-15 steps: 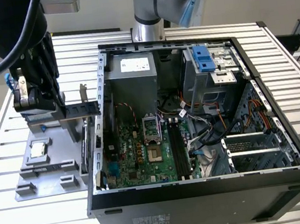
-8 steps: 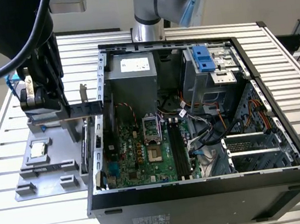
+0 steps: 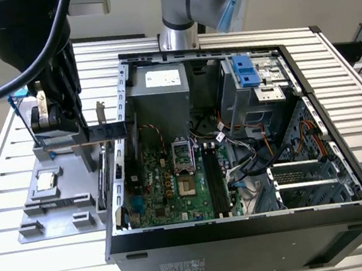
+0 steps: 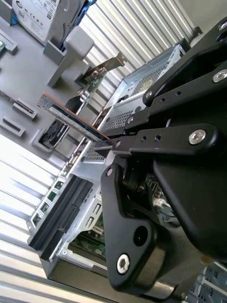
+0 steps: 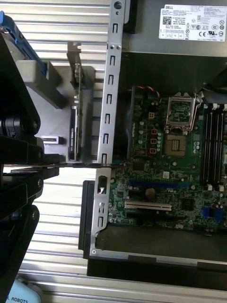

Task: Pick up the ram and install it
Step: 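Pick up the ram and move it above insertion slot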

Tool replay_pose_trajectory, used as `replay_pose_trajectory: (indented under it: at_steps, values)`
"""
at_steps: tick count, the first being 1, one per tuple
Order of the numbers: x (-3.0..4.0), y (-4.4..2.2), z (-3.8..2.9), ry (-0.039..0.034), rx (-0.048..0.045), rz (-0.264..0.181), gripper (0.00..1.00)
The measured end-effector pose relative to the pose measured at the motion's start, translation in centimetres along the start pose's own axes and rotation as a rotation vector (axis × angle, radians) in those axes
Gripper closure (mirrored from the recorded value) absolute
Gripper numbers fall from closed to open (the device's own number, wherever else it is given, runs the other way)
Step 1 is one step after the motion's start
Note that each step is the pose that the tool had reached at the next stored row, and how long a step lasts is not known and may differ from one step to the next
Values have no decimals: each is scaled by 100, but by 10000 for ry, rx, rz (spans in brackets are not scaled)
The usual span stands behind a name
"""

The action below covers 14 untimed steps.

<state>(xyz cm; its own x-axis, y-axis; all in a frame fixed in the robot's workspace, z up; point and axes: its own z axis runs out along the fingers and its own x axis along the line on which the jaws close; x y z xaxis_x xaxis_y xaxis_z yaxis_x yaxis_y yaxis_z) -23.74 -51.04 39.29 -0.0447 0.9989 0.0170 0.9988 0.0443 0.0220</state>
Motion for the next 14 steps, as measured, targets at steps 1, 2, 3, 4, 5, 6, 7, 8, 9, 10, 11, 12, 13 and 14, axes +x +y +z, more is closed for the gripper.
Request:
replay_pose_trajectory:
  at_steps: [1,2,3,4,5,6,7,8,9,10,11,12,13,14]
  values:
    - [0,9,-1,-1,1,0,100]
    - [-1,18,0,-1,1,1,100]
    - [-1,27,0,0,1,0,100]
    - [-1,34,1,0,0,0,100]
    - [-2,42,1,0,0,0,100]
    - [-2,51,1,0,1,1,100]
    - [-3,61,1,0,0,1,100]
    - [-3,69,1,-1,1,1,100]
    - [-3,76,1,-1,1,0,100]
    - [-4,85,2,0,0,0,100]
    - [-4,92,2,0,1,1,100]
    - [-4,100,2,0,1,0,100]
    - [-5,109,2,0,1,0,100]
    - [-5,117,2,-1,1,0,100]
